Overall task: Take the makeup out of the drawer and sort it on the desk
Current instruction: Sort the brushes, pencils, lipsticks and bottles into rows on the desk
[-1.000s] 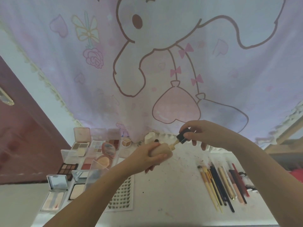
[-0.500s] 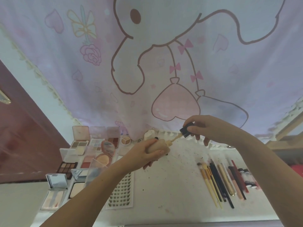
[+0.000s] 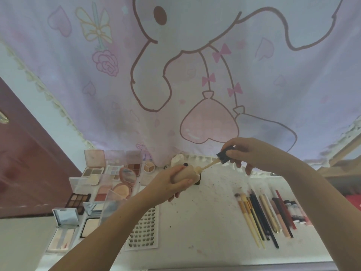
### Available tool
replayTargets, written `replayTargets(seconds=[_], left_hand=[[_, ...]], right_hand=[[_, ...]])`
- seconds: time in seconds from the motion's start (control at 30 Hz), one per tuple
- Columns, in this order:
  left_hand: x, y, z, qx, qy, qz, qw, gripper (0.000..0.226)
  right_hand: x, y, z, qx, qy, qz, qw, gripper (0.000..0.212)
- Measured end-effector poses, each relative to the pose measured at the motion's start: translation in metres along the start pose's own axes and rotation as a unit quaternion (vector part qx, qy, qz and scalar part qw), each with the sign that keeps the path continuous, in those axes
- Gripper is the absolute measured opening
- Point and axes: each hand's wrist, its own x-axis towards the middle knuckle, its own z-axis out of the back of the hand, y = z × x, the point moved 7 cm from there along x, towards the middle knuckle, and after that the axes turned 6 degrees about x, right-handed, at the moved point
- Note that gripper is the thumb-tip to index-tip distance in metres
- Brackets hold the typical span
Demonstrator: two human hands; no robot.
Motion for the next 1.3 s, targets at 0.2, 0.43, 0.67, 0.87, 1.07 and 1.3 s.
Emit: replayTargets(seconds=[0.2, 0.43, 0.67, 0.87, 1.07, 1.3], left_hand=[[0.002, 0.009, -0.004, -0.006, -0.002, -0.016, 1.000, 0.010], [0.016, 0.024, -0.015, -0.026, -0.045, 0.013, 0.999, 0.036], [0.049, 0.023, -0.077, -0.037, -0.068, 0.056, 0.995, 0.017], [0.087, 0.050, -0.118, 0.032, -0.163, 0.131, 0.977, 0.016], [0.124, 0.059, -0.126, 0.003, -0.217, 0.212, 0.953, 0.010], [0.177, 0.080, -0.116, 0.074, -0.204, 0.268, 0.939, 0.018]], right_hand=[[-0.003, -0.015, 0.002, 0.011, 0.001, -0.022, 1.000, 0.016], [-0.009, -0.045, 0.031, 0.114, -0.058, -0.065, 0.990, 0.012], [-0.016, -0.136, -0.005, 0.440, -0.041, -0.110, 0.890, 0.040], [0.007, -0.207, -0.052, 0.320, -0.112, -0.134, 0.931, 0.017], [0.059, -0.231, -0.059, 0.105, -0.163, -0.128, 0.973, 0.025], [0.108, -0.248, -0.070, 0.072, -0.166, -0.129, 0.975, 0.020]])
